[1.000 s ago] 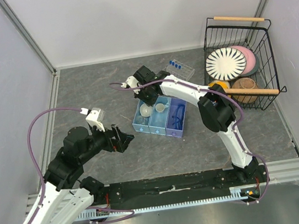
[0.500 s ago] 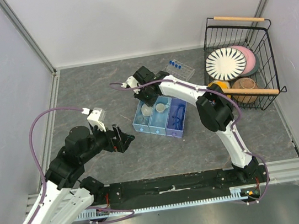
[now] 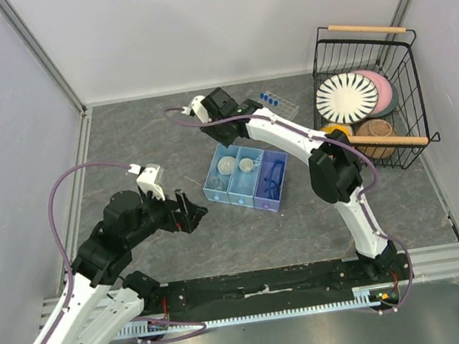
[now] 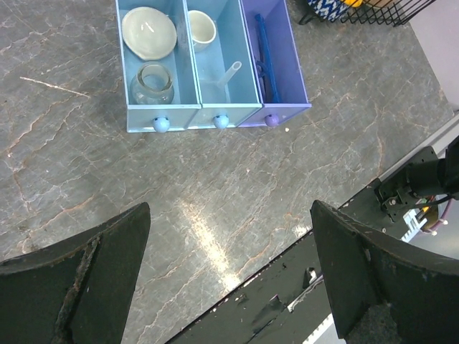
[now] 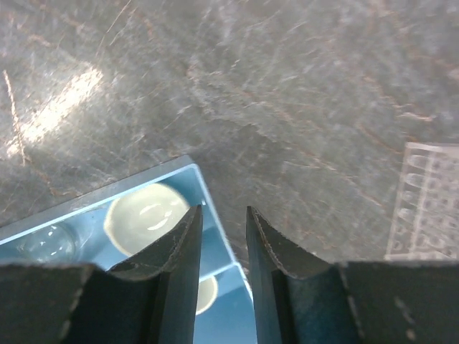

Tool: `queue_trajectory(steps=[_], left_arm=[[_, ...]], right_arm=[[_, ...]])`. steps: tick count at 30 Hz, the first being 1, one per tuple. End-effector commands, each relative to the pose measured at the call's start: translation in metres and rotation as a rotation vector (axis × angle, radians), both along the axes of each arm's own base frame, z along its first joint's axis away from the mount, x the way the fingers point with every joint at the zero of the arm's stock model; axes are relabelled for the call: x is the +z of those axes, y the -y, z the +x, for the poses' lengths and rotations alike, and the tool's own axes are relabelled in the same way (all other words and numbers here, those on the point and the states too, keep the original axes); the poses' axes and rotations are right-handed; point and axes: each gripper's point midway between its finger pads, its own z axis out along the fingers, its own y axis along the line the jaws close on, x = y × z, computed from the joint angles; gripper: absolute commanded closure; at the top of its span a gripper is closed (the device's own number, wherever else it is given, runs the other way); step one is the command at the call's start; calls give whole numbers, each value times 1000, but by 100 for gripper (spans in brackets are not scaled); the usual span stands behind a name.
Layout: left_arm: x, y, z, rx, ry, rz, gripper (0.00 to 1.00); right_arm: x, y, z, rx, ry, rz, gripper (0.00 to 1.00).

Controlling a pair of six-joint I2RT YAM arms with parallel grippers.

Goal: Organize the chemistry lab equipment

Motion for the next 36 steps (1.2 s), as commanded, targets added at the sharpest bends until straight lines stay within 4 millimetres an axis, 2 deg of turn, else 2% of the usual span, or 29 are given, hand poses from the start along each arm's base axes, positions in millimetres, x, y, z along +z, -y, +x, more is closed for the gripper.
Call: queue_trajectory(steps=[1, 2, 3, 4, 5, 6, 7, 8, 9, 11, 12, 14, 15, 17, 18, 19, 20, 21, 22, 23, 24, 25, 26, 30, 36], left_arm=[[20, -1, 11, 6, 81, 11, 0], [22, -1, 12, 10, 83, 12, 0], [22, -1, 13, 15, 84, 16, 0], [21, -1, 16, 24, 80, 23, 0], [23, -1, 17, 25, 83, 22, 0], [24, -1, 19, 31, 83, 25, 0], [25, -1, 20, 33, 85, 25, 0], [26, 1, 23, 35, 85, 26, 0], [28, 1, 25, 38, 90, 22, 0], [31, 3, 29, 43, 91, 26, 0], [33, 3, 31, 50, 93, 25, 0], [39, 3, 35, 62, 106, 25, 0], [42, 3, 38, 72, 111, 23, 0], [49, 3, 42, 89, 125, 19, 0], [53, 3, 44, 94, 132, 14, 0], [58, 3, 46, 99, 143, 12, 0], [60, 1, 49, 113, 150, 16, 0], [60, -1, 52, 128, 152, 31, 0], [62, -1, 53, 133, 158, 33, 0], [63, -4, 56, 149, 163, 41, 0], [61, -5, 59, 156, 158, 57, 0], [64, -5, 59, 161, 162, 55, 0], [65, -6, 61, 170, 166, 61, 0], [70, -10, 64, 197, 172, 64, 0], [87, -31, 65, 293, 225, 72, 0]], right_arm=[[108, 14, 19, -128, 256, 129, 60], [116, 18, 18, -145, 279, 142, 58], [115, 22, 17, -158, 294, 145, 51], [134, 31, 14, -181, 333, 155, 47], [138, 37, 13, -200, 347, 158, 42], [135, 44, 10, -218, 351, 146, 15], [150, 51, 5, -235, 377, 163, 2], [148, 59, 4, -269, 390, 150, 2], [163, 67, 0, -288, 418, 170, 2], [168, 83, -4, -338, 440, 161, 2], [183, 91, -9, -361, 465, 181, 2], [192, 109, -13, -437, 490, 187, 2], [208, 119, -19, -471, 518, 214, 2], [212, 137, -27, -560, 537, 225, 2], [225, 146, -34, -588, 552, 257, 2], [221, 152, -39, -600, 544, 247, 2], [222, 158, -44, -616, 549, 250, 2], [234, 170, -53, -661, 570, 281, 2], [229, 177, -59, -676, 569, 266, 2], [232, 184, -63, -699, 577, 278, 2], [245, 198, -73, -753, 609, 312, 2], [242, 205, -79, -771, 606, 309, 2], [251, 213, -88, -781, 621, 334, 2], [261, 235, -109, -822, 633, 356, 2], [271, 263, -138, -864, 664, 396, 2]])
